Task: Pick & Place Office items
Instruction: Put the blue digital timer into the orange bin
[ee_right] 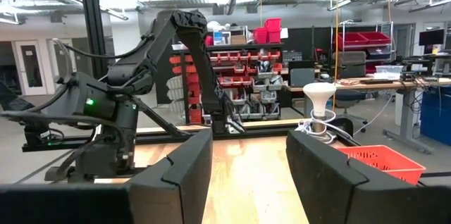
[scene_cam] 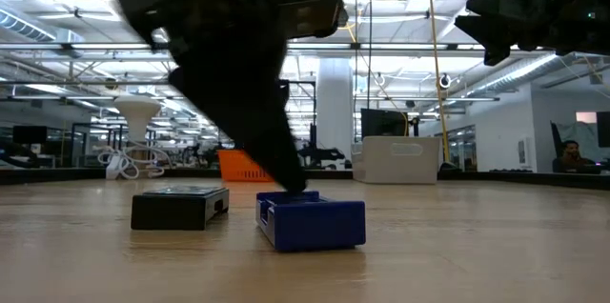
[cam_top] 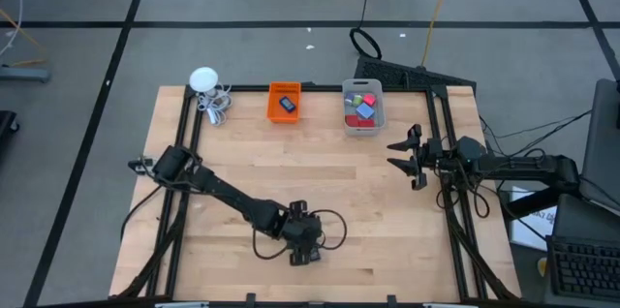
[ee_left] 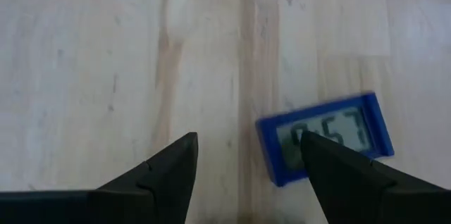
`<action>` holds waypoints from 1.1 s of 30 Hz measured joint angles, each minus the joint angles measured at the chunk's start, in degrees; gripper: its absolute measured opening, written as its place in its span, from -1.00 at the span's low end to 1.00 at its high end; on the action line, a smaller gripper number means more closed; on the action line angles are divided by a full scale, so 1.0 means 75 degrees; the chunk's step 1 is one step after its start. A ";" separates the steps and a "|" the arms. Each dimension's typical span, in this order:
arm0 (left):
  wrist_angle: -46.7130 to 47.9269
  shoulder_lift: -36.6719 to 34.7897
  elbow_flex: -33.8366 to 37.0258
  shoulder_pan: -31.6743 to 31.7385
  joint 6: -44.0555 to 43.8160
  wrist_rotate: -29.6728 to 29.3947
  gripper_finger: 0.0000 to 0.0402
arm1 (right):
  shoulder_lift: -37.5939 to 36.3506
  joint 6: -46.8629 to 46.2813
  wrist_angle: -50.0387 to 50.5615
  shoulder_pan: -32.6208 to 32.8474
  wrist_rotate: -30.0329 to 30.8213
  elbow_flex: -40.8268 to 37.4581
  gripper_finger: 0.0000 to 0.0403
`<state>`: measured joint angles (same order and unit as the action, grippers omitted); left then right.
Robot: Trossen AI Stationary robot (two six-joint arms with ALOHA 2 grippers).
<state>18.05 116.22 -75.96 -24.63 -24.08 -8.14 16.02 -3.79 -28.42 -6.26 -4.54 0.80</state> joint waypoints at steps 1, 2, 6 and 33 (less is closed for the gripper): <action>0.0014 0.0046 0.0000 -0.0030 0.0051 -0.0016 0.27 | 0.0005 0.0000 0.0001 0.0000 0.0000 0.0000 -0.15; -0.0022 0.0089 0.0000 -0.0048 0.0092 -0.0088 0.27 | 0.0002 0.0000 0.0006 0.0000 0.0000 0.0000 -0.15; 0.0244 0.0096 -0.0006 -0.0115 0.0137 -0.0672 0.27 | -0.0001 0.0000 0.0008 0.0000 0.0000 0.0000 -0.15; 0.3001 -0.0206 -0.0091 0.0862 -0.3074 -0.0937 0.27 | -0.0001 0.0000 0.0000 -0.0002 0.0002 0.0000 -0.15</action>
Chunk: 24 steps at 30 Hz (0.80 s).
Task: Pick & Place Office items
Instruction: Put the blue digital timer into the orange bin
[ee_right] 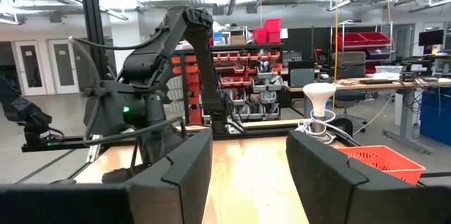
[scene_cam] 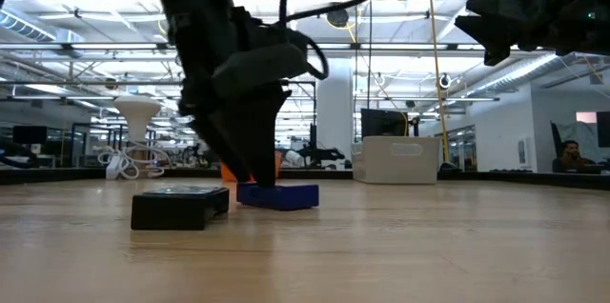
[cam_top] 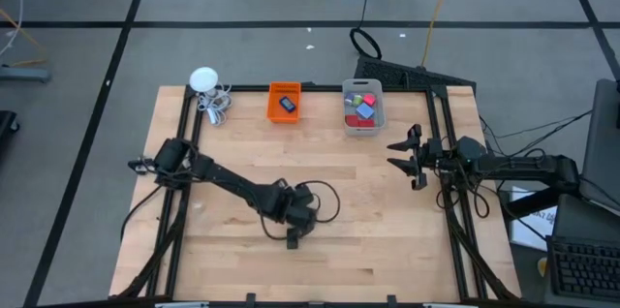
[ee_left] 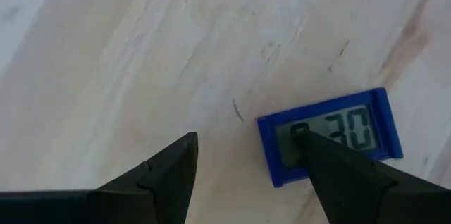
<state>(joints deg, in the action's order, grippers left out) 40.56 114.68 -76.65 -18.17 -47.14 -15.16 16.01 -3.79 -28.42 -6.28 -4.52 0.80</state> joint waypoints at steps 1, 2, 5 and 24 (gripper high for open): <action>0.0038 -0.0036 -0.0037 0.0031 0.0321 0.0043 0.27 | 0.0000 0.0000 0.0000 0.0002 -0.0002 0.0000 -0.15; 0.0093 -0.0073 -0.0079 0.0039 0.0547 0.0041 0.27 | 0.0000 0.0000 0.0000 0.0002 -0.0002 0.0000 -0.15; 0.0188 -0.0375 -0.0168 0.0055 0.1394 -0.0060 0.27 | 0.0002 0.0000 0.0000 0.0002 -0.0002 0.0000 -0.15; -0.1754 -0.0473 0.0233 0.0110 0.9164 0.0759 0.27 | 0.0003 0.0000 0.0000 0.0002 -0.0002 0.0000 -0.15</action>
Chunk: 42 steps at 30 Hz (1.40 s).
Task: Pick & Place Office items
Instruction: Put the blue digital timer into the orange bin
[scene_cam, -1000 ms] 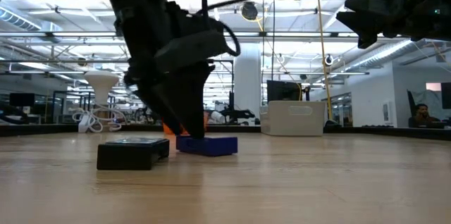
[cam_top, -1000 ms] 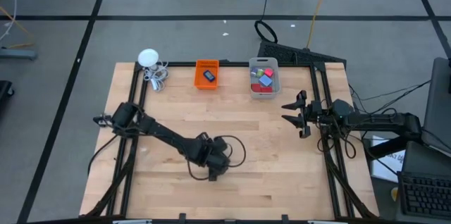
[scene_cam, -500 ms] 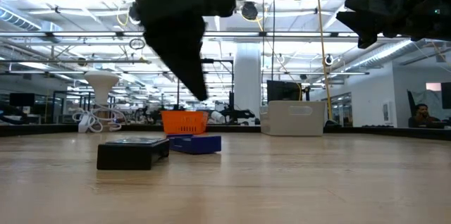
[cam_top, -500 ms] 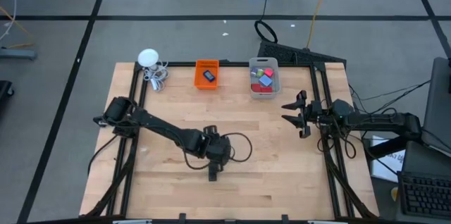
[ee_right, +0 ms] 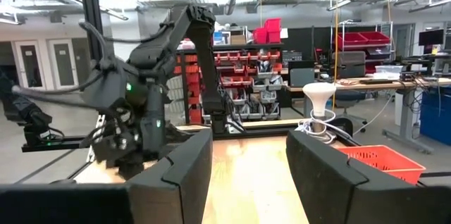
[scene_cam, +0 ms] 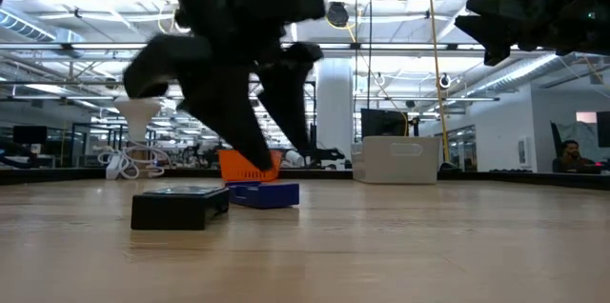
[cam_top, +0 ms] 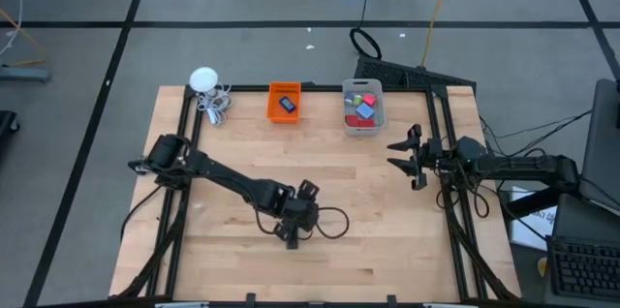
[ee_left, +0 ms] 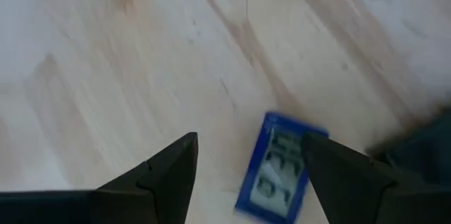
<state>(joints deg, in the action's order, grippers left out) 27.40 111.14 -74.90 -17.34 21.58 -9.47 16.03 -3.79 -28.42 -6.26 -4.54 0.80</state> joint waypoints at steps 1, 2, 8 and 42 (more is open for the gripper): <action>-0.0011 0.0035 0.0014 0.0013 -0.0011 0.0069 0.27 | -0.0003 0.0000 0.0001 0.0000 0.0002 0.0000 -0.15; -0.0015 0.0081 0.0019 0.0034 -0.0055 0.0108 0.27 | -0.0003 0.0000 0.0010 0.0000 0.0001 0.0000 -0.15; 0.0047 0.0267 0.0005 0.0149 -0.0132 0.0635 0.27 | 0.0000 0.0000 0.0013 0.0000 0.0000 0.0000 -0.15; -0.0060 -0.0012 -0.0054 0.0891 -0.2717 0.0972 0.27 | 0.0052 0.0000 -0.0003 -0.0003 0.0000 0.0000 -0.15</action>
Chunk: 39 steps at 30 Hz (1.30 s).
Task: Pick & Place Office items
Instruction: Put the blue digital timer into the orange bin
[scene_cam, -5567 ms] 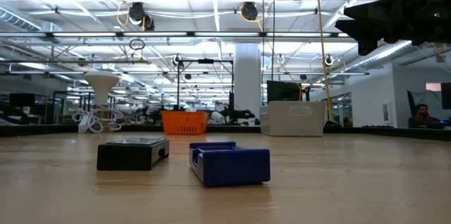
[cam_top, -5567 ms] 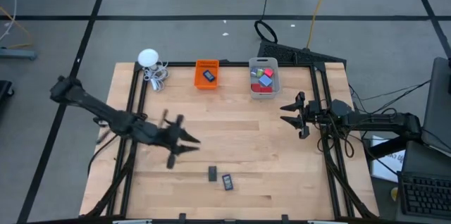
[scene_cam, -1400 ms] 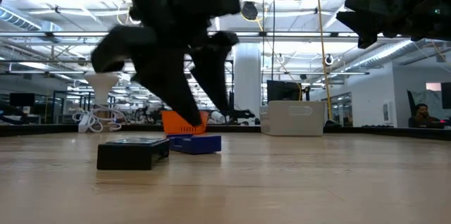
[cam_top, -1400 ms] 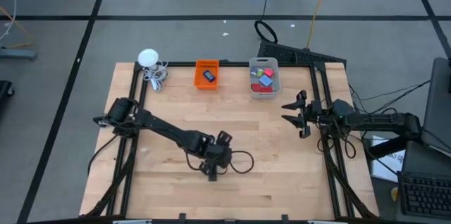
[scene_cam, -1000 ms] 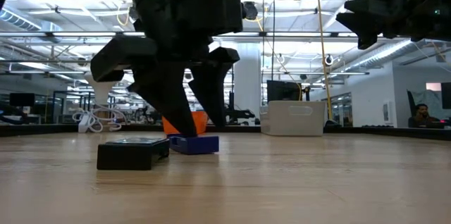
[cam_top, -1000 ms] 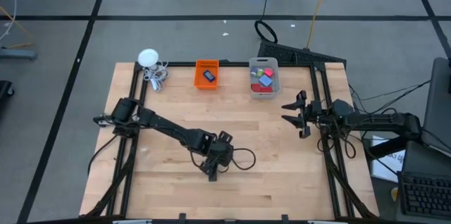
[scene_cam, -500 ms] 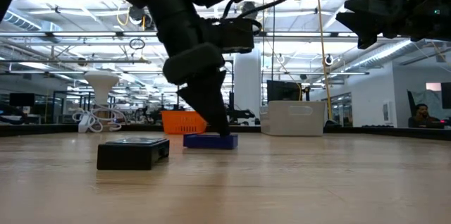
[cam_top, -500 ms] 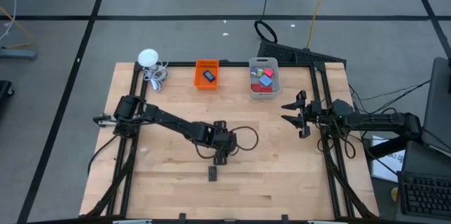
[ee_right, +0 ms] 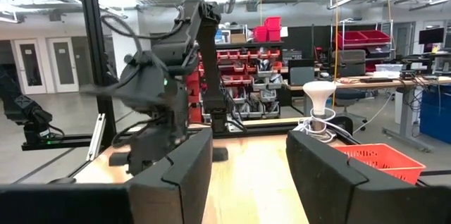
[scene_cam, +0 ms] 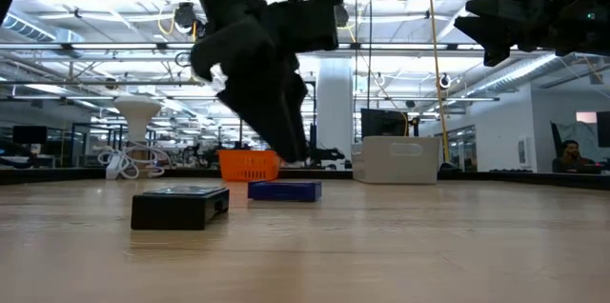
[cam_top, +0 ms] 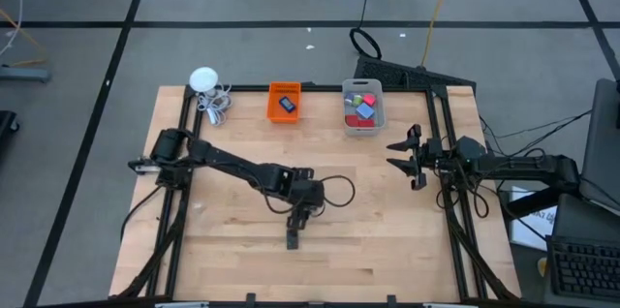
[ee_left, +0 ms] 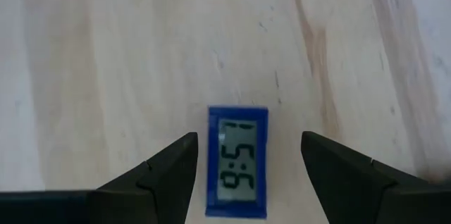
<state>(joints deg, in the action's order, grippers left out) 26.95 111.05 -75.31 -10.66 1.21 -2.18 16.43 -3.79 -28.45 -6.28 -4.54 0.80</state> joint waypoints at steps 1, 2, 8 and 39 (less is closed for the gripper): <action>0.0029 0.0016 0.0003 -0.0024 0.0090 -0.0019 0.27 | 0.0000 0.0000 0.0000 0.0000 0.0000 0.0000 -0.15; 0.0054 0.0020 0.0008 -0.0049 0.0168 -0.0033 0.27 | 0.0000 0.0000 0.0003 0.0003 0.0000 0.0000 -0.15; -0.0001 0.0264 0.0003 -0.0009 0.0212 -0.0110 0.27 | -0.0003 0.0000 0.0000 0.0002 0.0000 0.0000 -0.15; -0.0072 0.0730 0.0014 0.0115 -0.0512 0.0346 -0.30 | 0.0157 0.0000 0.0057 0.0003 0.0000 0.0000 -0.15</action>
<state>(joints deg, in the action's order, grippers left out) 26.41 116.52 -75.21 -9.80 -2.63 0.41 17.61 -3.79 -28.02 -6.26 -4.54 0.80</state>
